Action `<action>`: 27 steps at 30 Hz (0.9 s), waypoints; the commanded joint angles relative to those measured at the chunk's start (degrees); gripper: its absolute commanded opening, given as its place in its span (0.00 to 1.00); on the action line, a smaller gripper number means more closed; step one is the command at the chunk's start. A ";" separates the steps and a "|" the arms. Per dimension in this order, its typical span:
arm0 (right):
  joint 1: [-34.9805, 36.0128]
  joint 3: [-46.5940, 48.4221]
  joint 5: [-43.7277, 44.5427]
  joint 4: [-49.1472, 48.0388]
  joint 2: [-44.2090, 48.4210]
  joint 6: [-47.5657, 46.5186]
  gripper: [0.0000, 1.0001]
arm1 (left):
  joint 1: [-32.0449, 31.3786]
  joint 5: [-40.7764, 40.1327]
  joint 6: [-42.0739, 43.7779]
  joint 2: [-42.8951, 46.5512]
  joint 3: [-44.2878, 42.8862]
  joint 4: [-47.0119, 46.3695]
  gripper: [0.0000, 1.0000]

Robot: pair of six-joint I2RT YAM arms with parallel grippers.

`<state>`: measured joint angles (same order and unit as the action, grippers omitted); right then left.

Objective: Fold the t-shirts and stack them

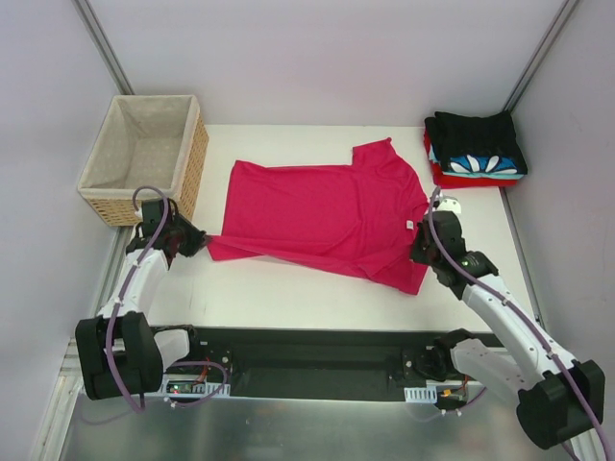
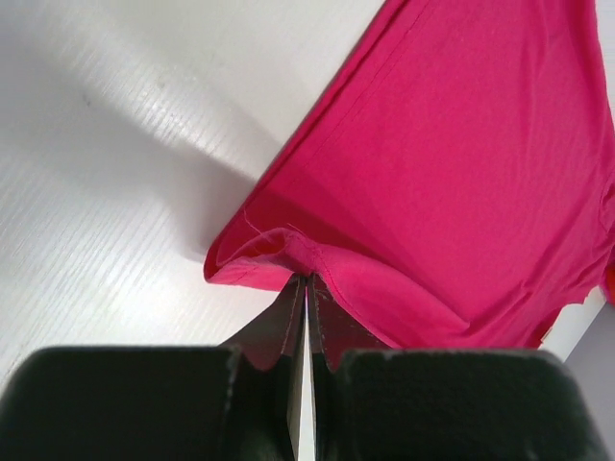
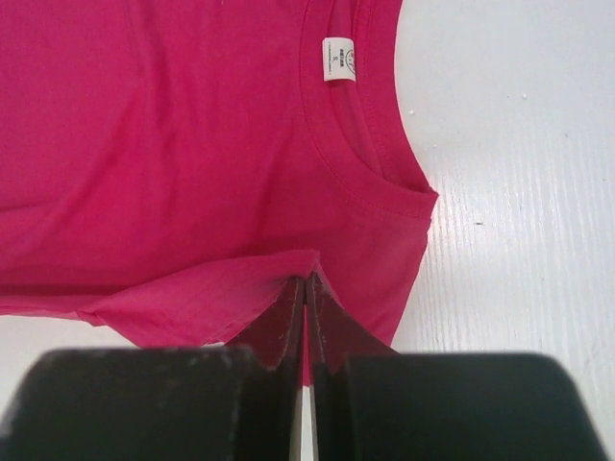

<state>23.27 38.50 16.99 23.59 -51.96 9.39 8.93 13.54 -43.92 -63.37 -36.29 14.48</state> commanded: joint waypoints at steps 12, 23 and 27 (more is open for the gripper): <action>-7.01 8.68 -4.25 -0.66 1.87 -1.74 0.01 | -6.02 2.54 2.79 -7.90 -8.88 -5.16 0.00; -7.36 13.71 -3.02 4.61 4.68 -2.97 0.01 | -12.80 0.88 2.61 -10.54 -11.43 -5.52 0.00; -7.97 12.92 -3.11 5.67 6.35 -3.23 0.00 | -12.80 0.44 3.05 -9.23 -11.08 -5.43 0.00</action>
<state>16.21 49.82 12.97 27.49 -47.55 7.55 -3.77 14.76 -42.35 -74.35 -45.82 9.89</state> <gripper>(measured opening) 0.010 0.005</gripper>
